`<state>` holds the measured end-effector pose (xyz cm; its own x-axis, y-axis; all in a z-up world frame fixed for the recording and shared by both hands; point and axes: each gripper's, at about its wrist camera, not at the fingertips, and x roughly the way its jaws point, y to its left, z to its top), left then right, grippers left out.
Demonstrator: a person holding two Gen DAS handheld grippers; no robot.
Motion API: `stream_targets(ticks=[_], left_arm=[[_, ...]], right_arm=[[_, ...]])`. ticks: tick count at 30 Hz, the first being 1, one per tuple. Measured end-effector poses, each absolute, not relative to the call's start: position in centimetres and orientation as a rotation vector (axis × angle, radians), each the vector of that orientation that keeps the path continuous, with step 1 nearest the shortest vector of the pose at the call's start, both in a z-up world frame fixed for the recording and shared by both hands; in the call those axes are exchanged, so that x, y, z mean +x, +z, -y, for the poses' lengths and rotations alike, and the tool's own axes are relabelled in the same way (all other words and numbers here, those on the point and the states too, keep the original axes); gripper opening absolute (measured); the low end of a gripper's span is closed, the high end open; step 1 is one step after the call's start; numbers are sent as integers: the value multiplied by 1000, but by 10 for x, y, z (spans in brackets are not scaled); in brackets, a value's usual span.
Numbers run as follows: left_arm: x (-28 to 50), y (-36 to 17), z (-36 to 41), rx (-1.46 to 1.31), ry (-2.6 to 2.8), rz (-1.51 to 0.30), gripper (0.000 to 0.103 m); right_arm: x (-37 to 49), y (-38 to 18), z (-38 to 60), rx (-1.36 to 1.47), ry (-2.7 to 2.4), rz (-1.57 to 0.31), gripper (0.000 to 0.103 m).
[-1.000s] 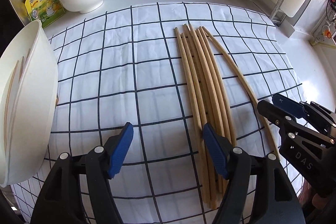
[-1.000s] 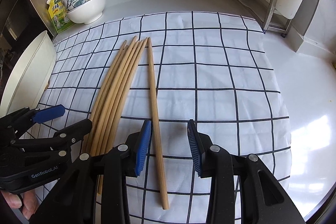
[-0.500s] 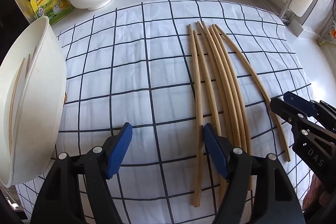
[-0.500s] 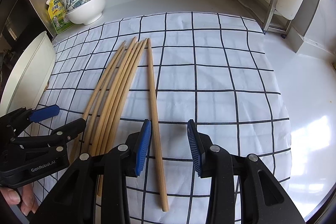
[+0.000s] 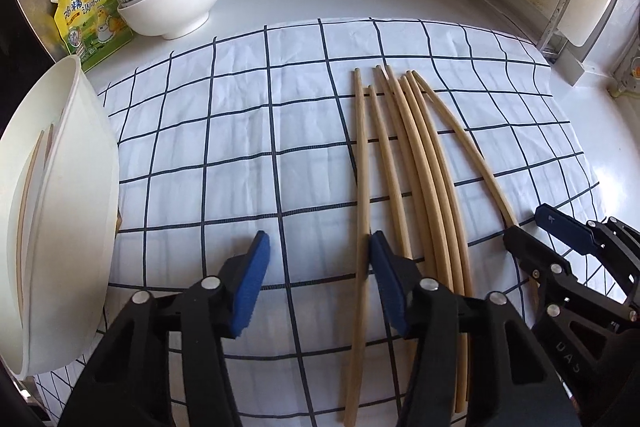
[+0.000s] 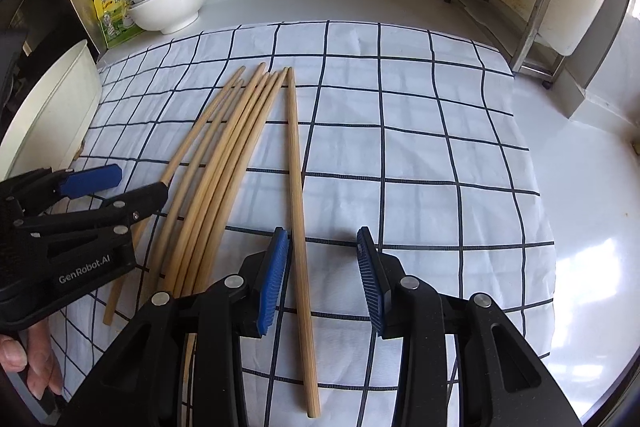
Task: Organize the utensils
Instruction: 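Close the left tool on a chopstick while the right tool closes on another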
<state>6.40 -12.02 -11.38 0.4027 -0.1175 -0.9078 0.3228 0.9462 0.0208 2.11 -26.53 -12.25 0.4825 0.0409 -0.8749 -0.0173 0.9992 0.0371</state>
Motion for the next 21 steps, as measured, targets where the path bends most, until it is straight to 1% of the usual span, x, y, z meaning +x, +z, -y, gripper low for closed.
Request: stream_targets(ticks=[1, 2, 3, 4, 5, 6, 7, 21], left_arm=[[63, -113, 122, 199, -294, -1125, 36], [62, -113, 124, 205, -299, -1122, 29], [60, -113, 126, 210, -308, -1119, 21], [59, -113, 127, 212, -318, -1119, 16], [57, -114, 128, 213, -325, -1120, 9], [57, -114, 129, 217, -329, -1121, 8], [56, -114, 129, 219, -330, -1123, 8], [53, -108, 113, 200, -361, -1173, 7]], right_arm=[[21, -122, 264, 14, 43, -1063, 33], [20, -122, 263, 15, 55, -1062, 28], [20, -122, 262, 15, 60, -1062, 26], [20, -122, 261, 12, 61, -1062, 19], [20, -122, 261, 12, 65, -1063, 11], [20, -122, 261, 15, 67, -1064, 7], [21, -122, 263, 23, 70, -1067, 7], [19, -106, 263, 113, 90, -1065, 6]])
